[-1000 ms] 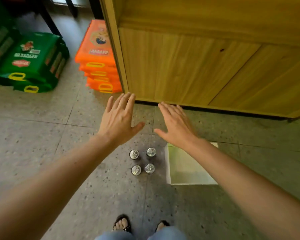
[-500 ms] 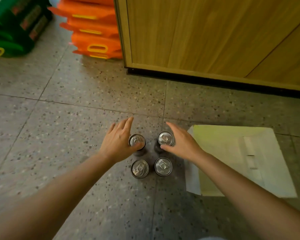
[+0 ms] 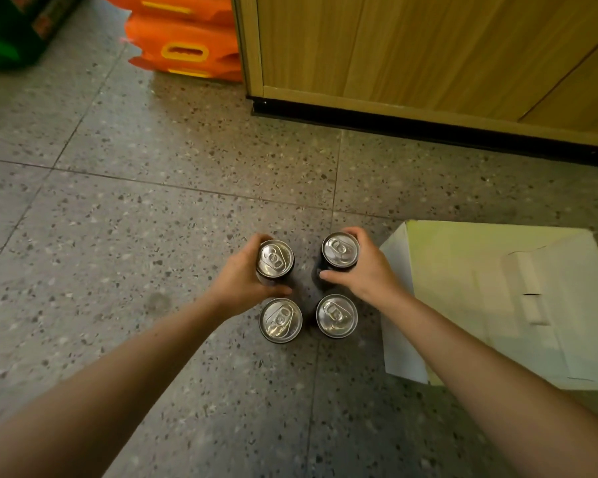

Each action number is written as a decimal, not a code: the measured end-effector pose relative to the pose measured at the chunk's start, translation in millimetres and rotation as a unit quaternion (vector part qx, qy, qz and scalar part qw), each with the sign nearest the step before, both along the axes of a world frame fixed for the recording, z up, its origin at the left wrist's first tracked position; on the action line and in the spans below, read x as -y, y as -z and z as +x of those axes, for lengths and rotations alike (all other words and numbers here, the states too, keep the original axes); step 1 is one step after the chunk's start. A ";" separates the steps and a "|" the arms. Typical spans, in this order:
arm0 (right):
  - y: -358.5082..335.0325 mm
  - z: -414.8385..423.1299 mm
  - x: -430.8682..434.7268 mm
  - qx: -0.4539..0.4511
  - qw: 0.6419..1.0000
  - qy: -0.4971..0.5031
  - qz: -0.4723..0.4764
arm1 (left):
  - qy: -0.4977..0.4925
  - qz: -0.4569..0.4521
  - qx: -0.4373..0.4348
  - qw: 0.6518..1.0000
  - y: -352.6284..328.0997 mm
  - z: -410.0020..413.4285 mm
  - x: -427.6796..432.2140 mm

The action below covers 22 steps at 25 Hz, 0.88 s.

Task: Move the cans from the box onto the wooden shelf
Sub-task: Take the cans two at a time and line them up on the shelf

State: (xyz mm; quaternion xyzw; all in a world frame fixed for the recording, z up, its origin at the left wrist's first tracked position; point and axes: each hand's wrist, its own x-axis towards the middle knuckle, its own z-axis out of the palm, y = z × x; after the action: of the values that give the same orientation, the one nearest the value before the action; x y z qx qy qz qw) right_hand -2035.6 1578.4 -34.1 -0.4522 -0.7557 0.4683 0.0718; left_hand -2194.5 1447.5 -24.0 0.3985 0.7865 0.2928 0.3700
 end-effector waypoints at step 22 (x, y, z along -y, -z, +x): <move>-443.0 -21.6 -54.9 -0.168 0.976 0.023 -0.138 | -0.062 0.149 0.143 0.977 -436.9 -32.6 -62.4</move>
State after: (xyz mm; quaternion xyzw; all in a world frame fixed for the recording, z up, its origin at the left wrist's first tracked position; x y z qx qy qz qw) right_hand -2057.2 1633.3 408.9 -0.3894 -0.6506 0.6356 0.1455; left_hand -2227.0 1509.8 413.0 0.3536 0.6964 0.4827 0.3963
